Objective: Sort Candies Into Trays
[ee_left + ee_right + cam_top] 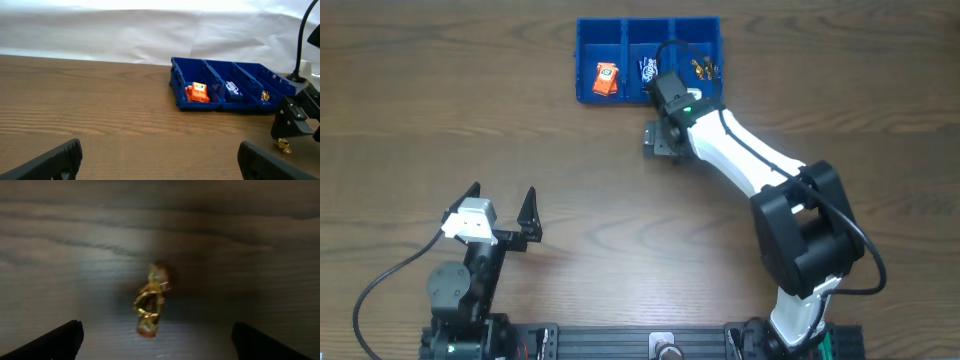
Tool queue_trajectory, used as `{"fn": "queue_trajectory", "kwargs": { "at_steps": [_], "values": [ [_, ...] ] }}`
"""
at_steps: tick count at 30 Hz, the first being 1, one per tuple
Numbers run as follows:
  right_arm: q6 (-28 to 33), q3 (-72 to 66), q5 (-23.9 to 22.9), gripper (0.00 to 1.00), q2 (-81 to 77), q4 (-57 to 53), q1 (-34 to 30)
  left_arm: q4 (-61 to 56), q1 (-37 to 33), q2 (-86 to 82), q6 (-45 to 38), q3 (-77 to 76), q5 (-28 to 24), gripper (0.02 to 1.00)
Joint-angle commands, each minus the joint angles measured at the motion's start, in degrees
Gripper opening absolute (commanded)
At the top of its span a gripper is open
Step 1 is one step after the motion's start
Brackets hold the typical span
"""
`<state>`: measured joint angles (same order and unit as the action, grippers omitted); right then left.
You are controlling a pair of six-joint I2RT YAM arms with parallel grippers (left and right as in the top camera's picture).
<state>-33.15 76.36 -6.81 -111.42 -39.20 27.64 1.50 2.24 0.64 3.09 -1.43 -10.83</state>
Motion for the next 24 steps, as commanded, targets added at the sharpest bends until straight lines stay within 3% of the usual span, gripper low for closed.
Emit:
{"fn": "queue_trajectory", "kwargs": {
  "at_steps": [1,18,24],
  "values": [
    [0.2,0.1,0.5,0.956,-3.5,2.2,-0.7,1.7,-0.3,-0.3,-0.3,1.2,-1.2,0.998],
    [0.4,0.1,0.4,0.86,-5.0,2.8,-0.3,1.7,-0.3,-0.3,-0.3,1.2,-1.2,0.998],
    [0.6,0.1,0.2,0.702,-5.4,3.0,-0.3,1.7,-0.3,-0.3,-0.3,1.2,-1.2,0.998]
  ]
}}
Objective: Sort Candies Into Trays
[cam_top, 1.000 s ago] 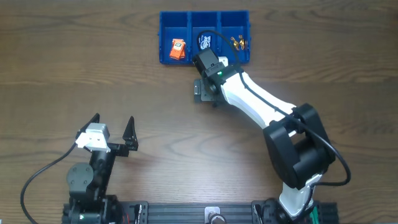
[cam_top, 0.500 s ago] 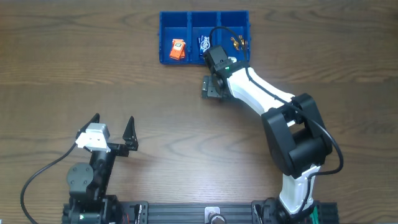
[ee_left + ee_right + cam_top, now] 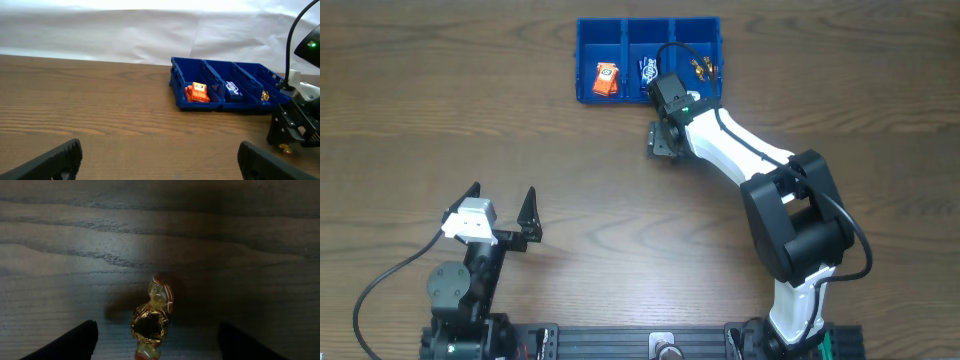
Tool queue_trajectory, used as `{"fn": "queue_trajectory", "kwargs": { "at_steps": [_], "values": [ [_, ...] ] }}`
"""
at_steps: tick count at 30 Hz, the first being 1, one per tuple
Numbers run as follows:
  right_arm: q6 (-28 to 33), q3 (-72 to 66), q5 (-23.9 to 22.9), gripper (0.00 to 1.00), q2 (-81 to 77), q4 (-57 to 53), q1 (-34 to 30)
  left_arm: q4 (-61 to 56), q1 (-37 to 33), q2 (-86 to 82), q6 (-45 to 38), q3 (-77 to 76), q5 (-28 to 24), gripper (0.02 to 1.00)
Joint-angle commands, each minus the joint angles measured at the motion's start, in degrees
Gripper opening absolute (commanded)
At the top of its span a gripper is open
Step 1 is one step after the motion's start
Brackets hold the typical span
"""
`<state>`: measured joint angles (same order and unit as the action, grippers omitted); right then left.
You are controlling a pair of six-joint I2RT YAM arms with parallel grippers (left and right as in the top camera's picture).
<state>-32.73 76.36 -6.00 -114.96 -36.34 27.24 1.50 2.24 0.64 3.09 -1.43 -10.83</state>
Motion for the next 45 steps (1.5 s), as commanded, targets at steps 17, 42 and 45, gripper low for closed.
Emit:
{"fn": "queue_trajectory", "kwargs": {
  "at_steps": [17,42,45],
  "values": [
    [0.1,0.1,-0.5,0.297,-2.9,1.5,0.1,1.7,-0.3,-0.3,-0.3,1.2,-1.2,0.998],
    [21.0,11.1,-13.2,0.148,4.1,22.1,-8.1,1.7,-0.3,-0.3,-0.3,1.2,-1.2,0.996],
    [21.0,11.1,-12.9,0.152,2.6,22.1,-8.1,1.7,-0.3,-0.3,-0.3,1.2,-1.2,0.998]
  ]
}}
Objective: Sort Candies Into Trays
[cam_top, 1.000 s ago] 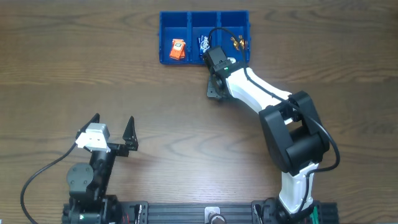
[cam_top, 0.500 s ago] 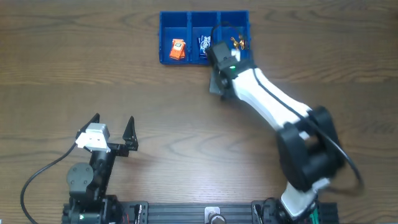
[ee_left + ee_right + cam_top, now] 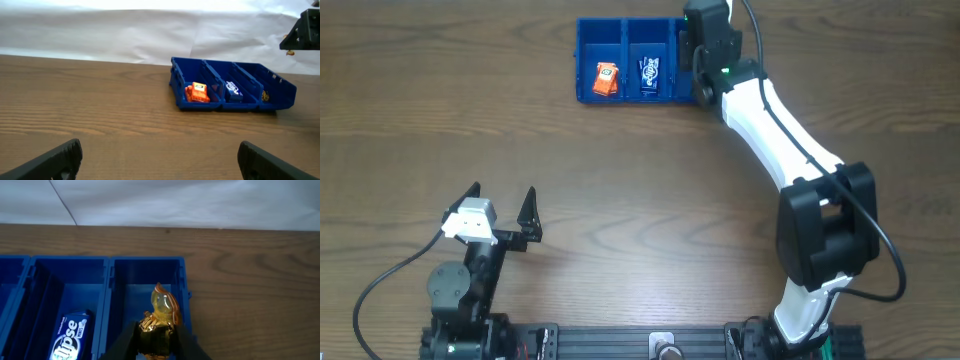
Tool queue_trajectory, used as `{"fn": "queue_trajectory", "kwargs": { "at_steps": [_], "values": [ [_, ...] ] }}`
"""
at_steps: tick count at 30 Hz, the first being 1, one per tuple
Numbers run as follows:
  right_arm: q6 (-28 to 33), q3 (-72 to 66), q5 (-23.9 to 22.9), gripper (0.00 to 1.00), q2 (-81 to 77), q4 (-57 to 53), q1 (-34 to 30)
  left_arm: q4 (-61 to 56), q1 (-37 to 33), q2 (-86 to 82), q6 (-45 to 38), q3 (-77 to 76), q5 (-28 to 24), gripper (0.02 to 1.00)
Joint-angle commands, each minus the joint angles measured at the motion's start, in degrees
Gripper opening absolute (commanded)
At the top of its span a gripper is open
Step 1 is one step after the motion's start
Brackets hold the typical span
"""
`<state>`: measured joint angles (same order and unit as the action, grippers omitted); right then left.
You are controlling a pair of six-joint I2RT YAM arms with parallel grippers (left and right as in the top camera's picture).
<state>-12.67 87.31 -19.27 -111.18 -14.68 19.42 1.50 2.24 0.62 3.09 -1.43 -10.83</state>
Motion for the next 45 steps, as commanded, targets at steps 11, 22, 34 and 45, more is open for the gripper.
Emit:
{"fn": "queue_trajectory", "kwargs": {
  "at_steps": [11,22,34,45],
  "values": [
    [1.0,0.2,1.4,0.726,-1.2,0.5,-0.3,1.7,-0.3,-0.2,-0.3,1.2,-1.2,0.998],
    [8.5,-2.2,3.4,1.0,25.0,-7.0,-9.4,1.7,-0.3,-0.2,-0.3,1.2,-1.2,0.996],
    [11.7,-62.4,7.6,1.0,92.2,2.3,-18.8,1.7,-0.3,-0.2,-0.3,1.2,-1.2,0.996],
    [13.8,-79.5,13.0,1.0,111.0,6.7,-18.4,1.7,-0.3,-0.2,-0.3,1.2,-1.2,0.996]
  ]
}}
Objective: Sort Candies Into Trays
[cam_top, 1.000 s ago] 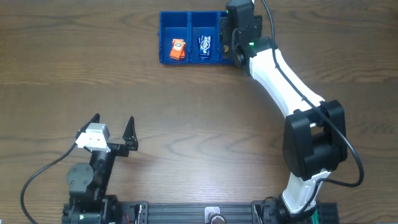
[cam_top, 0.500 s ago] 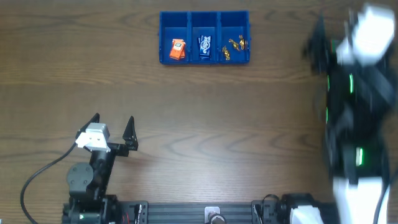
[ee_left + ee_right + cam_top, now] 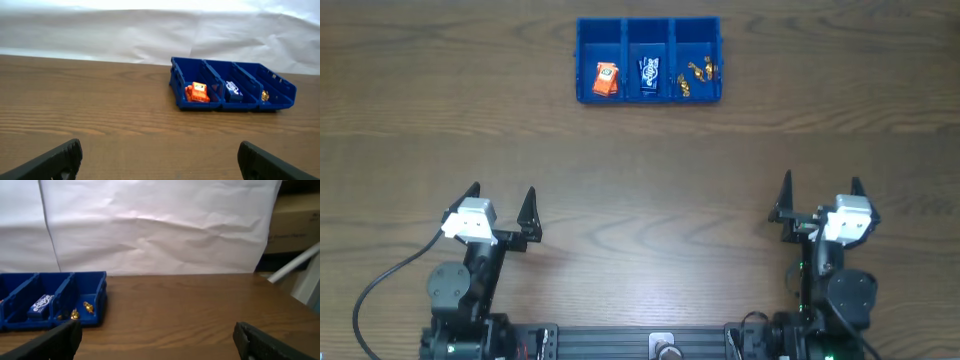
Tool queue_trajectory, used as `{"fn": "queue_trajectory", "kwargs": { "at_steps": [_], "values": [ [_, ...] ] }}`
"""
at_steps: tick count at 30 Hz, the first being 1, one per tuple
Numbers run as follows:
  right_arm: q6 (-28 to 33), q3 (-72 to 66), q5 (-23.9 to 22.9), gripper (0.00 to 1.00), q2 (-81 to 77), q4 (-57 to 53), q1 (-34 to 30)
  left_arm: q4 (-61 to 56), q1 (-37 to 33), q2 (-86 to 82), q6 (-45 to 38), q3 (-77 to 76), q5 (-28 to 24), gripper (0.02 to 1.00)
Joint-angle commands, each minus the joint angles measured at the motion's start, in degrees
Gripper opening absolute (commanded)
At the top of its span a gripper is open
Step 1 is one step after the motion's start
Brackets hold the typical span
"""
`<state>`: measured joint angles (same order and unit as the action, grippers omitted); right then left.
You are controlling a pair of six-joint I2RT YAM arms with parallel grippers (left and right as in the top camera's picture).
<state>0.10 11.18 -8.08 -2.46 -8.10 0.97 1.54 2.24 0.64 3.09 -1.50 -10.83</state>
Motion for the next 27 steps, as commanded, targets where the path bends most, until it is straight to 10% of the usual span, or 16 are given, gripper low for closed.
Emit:
{"fn": "queue_trajectory", "kwargs": {
  "at_steps": [1,27],
  "values": [
    [0.5,-4.2,1.8,1.0,2.3,0.1,0.4,1.7,-0.3,-0.3,-0.3,1.2,-1.2,0.998],
    [-1.8,-10.7,3.9,1.0,2.3,3.8,0.9,1.7,-0.3,-0.3,-0.3,1.2,-1.2,0.998]
  ]
}}
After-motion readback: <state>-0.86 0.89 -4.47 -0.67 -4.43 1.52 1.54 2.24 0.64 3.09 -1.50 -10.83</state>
